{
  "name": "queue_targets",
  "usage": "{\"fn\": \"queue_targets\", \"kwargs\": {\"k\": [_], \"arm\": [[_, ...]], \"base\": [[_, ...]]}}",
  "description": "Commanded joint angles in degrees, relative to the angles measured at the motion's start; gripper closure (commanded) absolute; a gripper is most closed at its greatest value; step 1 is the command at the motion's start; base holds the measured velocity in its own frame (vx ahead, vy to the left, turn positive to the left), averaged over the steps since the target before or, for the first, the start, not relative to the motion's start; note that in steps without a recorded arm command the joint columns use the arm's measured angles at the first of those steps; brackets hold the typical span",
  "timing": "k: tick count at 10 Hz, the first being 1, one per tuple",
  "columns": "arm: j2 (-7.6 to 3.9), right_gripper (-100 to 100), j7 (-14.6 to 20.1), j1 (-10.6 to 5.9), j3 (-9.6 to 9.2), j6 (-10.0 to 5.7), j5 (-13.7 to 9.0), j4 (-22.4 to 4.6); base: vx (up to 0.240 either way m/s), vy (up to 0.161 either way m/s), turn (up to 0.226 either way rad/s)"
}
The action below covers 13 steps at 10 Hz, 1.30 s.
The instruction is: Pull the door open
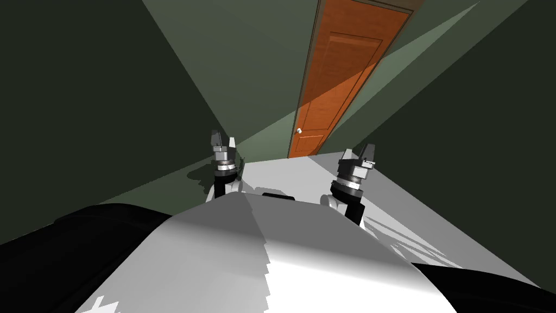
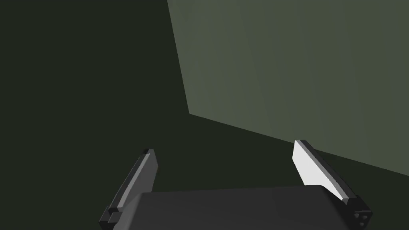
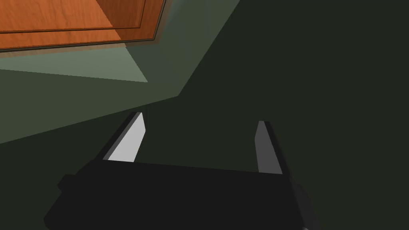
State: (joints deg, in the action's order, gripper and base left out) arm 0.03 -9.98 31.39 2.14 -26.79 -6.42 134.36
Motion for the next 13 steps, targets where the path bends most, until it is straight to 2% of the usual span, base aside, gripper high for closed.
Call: {"fn": "queue_targets", "kwargs": {"k": [1,13], "arm": [[-0.61,-100,-1.16,-0.74,0.21,-0.55,0.67,-2.05],[-3.24,-100,-8.19,-5.2,1.46,-3.87,4.7,-14.46]], "base": [[0.092,-0.016,0.003],[0.102,-0.013,0.019]]}}
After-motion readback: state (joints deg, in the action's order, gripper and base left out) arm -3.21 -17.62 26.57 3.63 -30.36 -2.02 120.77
